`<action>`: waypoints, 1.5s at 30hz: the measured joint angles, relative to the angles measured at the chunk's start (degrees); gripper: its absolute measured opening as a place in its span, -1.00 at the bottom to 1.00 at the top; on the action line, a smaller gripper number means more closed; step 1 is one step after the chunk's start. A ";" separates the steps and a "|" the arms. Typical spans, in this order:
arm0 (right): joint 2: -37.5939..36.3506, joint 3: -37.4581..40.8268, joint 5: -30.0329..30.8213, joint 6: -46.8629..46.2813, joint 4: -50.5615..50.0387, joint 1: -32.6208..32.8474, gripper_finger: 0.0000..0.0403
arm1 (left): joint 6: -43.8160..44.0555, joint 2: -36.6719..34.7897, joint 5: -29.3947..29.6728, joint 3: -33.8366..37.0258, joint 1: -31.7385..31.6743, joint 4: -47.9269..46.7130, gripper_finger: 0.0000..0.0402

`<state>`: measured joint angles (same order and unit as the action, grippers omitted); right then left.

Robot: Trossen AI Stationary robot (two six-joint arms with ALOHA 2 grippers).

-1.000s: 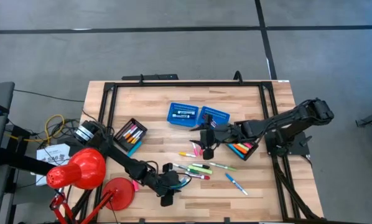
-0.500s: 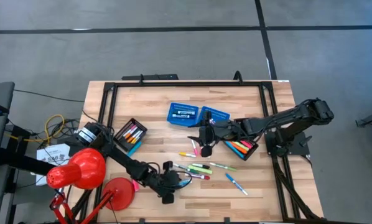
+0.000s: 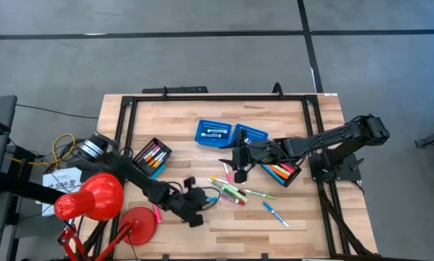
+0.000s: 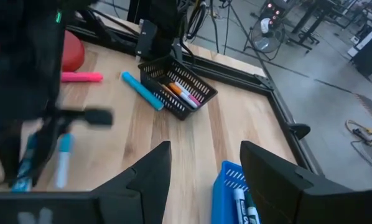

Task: Pick & Place Markers
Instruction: Put the light blue solvent marker into the left blue bin

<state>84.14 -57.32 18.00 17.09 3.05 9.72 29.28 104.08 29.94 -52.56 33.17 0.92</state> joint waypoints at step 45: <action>7.39 0.09 -0.46 -21.69 -8.97 3.36 -0.10 | -43.33 -9.66 -30.42 13.14 -51.62 19.66 -0.59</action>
<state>91.53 -57.23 17.54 -4.60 -5.92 13.08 -14.05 94.42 -0.48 -39.42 -18.45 20.58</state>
